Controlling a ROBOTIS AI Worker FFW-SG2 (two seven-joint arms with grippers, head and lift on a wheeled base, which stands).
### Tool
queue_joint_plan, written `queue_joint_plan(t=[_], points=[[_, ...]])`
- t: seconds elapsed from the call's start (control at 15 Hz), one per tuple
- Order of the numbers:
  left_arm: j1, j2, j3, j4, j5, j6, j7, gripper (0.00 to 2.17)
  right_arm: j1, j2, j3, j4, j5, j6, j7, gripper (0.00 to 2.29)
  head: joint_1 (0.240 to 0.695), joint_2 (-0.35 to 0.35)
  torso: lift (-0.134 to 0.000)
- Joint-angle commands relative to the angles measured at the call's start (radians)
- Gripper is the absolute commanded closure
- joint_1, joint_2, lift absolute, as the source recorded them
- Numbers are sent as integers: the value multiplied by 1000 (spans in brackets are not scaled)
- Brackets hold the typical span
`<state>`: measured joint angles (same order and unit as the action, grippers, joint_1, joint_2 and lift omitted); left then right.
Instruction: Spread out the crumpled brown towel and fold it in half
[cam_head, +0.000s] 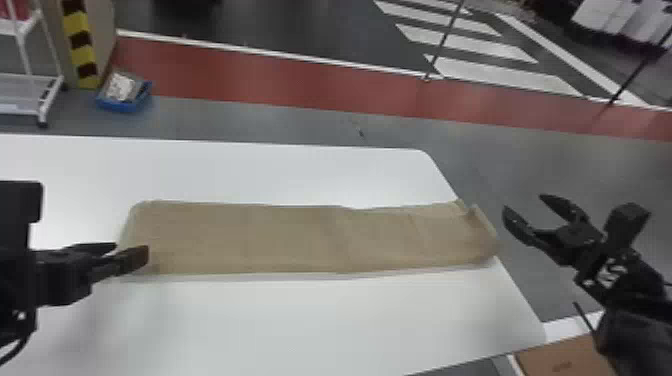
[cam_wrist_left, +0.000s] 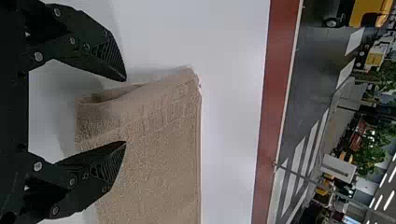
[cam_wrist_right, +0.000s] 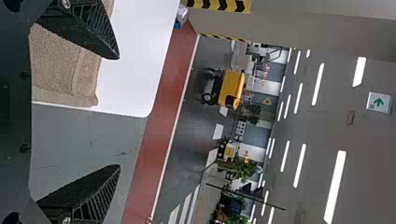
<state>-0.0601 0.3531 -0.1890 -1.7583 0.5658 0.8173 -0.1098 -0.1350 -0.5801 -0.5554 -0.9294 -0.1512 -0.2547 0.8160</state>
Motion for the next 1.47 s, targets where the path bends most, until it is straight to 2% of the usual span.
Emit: queue_joint_plan(t=[0.0, 0.07, 0.53, 0.6, 0.87, 1.13, 1.2, 1.4], points=[[-4, -2, -4, -10, -10, 1, 13, 1700, 0, -1, -4, 1, 1, -1, 2, 49, 695, -350, -120], [-7, 3, -4, -13, -14, 10, 13, 1794, 0, -1, -4, 1, 1, -1, 2, 49, 695, -350, -120], [-4, 21, 20, -30, -49, 63, 6, 1794, -3, 2, 5, -2, -1, -4, 2, 49, 695, -350, -120], [-3, 32, 25, -32, -49, 66, 6, 1794, -5, 2, 5, 0, -1, -4, 0, 49, 695, -350, -120], [40, 60, 103, -52, -55, 66, -2, 1794, -5, 2, 6, 0, -2, -10, 2, 49, 695, -350, -120], [80, 69, 191, -86, -50, 81, -30, 1794, -9, 3, 19, -3, -5, -10, 0, 49, 695, -350, -120], [100, 81, 217, -102, -49, 81, -30, 1794, -11, 8, 22, -3, -4, -10, 0, 49, 695, -350, -120], [126, 89, 241, -139, -44, 87, -37, 1794, -20, 22, 40, -5, 1, 15, 0, 76, 695, -349, -120]])
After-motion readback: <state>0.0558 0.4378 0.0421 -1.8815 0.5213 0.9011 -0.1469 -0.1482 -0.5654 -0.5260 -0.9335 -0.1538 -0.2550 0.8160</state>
